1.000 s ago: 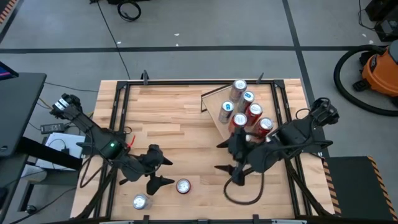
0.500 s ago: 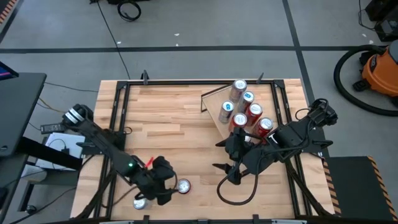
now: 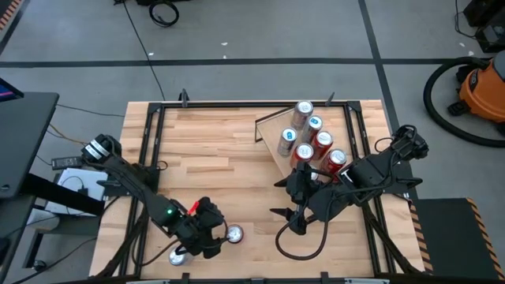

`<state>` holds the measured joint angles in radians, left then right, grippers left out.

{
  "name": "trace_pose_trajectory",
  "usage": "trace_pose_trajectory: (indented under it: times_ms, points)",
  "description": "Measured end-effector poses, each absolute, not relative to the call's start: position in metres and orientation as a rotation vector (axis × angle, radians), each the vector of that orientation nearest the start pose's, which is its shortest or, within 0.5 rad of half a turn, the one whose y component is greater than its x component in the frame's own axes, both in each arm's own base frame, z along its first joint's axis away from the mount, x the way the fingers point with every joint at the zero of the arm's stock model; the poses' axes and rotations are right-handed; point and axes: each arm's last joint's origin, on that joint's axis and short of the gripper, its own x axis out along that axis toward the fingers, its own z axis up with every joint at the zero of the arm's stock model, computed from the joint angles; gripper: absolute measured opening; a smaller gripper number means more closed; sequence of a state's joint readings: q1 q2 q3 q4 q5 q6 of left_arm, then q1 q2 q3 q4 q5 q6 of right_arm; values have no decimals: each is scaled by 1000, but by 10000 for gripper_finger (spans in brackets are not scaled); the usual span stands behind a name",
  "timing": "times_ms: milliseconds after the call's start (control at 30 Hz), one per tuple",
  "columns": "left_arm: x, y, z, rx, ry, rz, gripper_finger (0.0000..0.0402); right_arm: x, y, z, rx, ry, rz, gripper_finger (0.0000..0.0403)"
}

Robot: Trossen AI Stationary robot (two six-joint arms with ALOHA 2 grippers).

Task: Place canned beverage on shelf
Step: Put the red soda can on the shelf aligned with the other red soda can

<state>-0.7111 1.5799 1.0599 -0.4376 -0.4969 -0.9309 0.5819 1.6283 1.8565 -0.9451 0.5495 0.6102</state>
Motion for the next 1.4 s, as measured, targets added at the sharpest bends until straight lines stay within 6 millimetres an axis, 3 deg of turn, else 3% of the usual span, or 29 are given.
trace_pose_trajectory:
  times_ms: [400,600,1100,1400]
  points:
    - [248,-197,241,-232,845,86,396,284,169,421,209,583,-150,348]
    - [249,-201,241,-246,876,15,396,284,169,421,227,582,-156,348]
    - [267,-208,210,-231,913,48,396,284,169,421,237,576,-156,348]
    - [266,-192,206,-193,985,149,396,284,169,421,237,576,-155,348]
